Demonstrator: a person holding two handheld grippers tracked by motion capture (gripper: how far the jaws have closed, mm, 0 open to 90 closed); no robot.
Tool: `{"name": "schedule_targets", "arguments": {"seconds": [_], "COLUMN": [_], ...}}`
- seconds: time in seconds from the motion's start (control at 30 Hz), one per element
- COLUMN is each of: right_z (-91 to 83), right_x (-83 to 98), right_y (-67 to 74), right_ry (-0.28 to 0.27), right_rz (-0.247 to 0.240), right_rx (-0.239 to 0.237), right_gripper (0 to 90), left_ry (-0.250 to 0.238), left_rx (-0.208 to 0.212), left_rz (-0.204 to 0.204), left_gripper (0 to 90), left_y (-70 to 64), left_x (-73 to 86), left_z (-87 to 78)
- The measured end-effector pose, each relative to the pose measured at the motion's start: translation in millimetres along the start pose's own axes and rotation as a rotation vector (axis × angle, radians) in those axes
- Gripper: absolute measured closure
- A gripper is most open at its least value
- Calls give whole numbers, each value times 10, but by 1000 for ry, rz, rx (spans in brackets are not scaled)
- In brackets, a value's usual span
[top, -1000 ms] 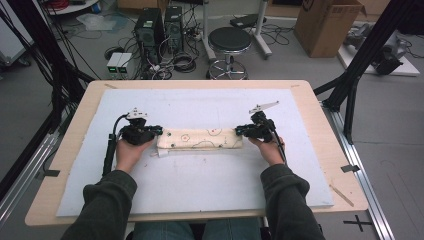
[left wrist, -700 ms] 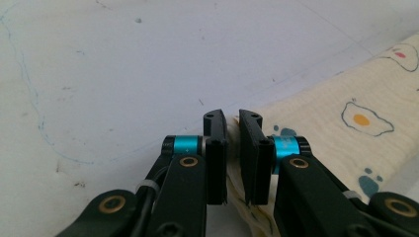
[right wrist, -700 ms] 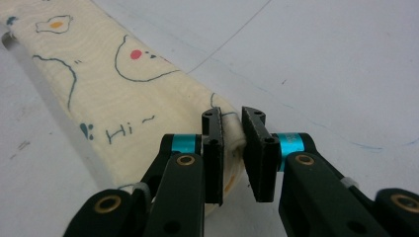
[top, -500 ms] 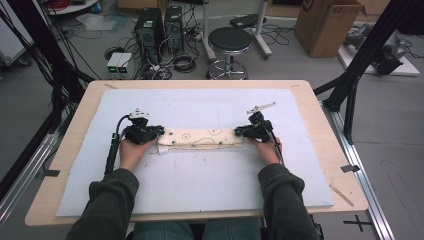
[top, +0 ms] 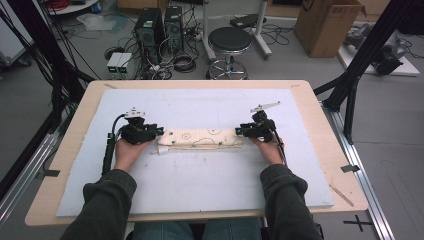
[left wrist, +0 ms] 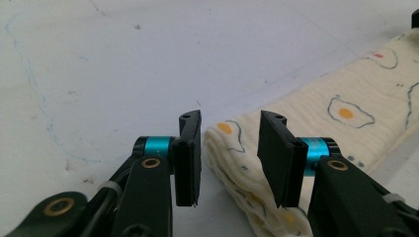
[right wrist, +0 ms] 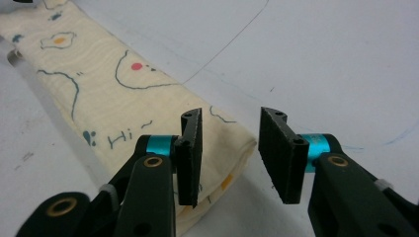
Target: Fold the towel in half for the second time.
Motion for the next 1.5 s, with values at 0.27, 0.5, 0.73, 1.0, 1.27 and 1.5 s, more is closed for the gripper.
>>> {"name": "schedule_targets", "arguments": {"seconds": [0.27,0.5,0.73,1.0,1.27,1.5], "right_z": [-87,-72,7,49,45,-9], "right_x": [-11,-12,23,149,150,125], "right_y": [20,123,231,210,219,235], "right_ry": [-25,6,83,73,64,18], "right_rz": [1,-43,-98,-138,-139,-106], "right_rx": [-7,-34,-44,-33,-31,-32], "right_gripper": [568,551,559,572,553,465], "left_ry": [23,45,119,139,128,86], "left_rx": [25,93,123,116,117,123], "left_rz": [19,71,124,149,142,110], "left_gripper": [582,593,653,655,621,565], "left_y": [-47,-182,-245,-225,-234,-239], "left_x": [-5,19,106,166,150,100], "left_z": [-27,-34,-2,41,28,-56]}}
Point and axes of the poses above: each handheld gripper's, and its own axes: z roughly forward along the jaws, x roughly out of its underside, y roughly to its left, the point moved 1 cm from there along z, roughly forward along the jaws, and after that the axes turned 3 degrees about z, right-handed, at the moved point
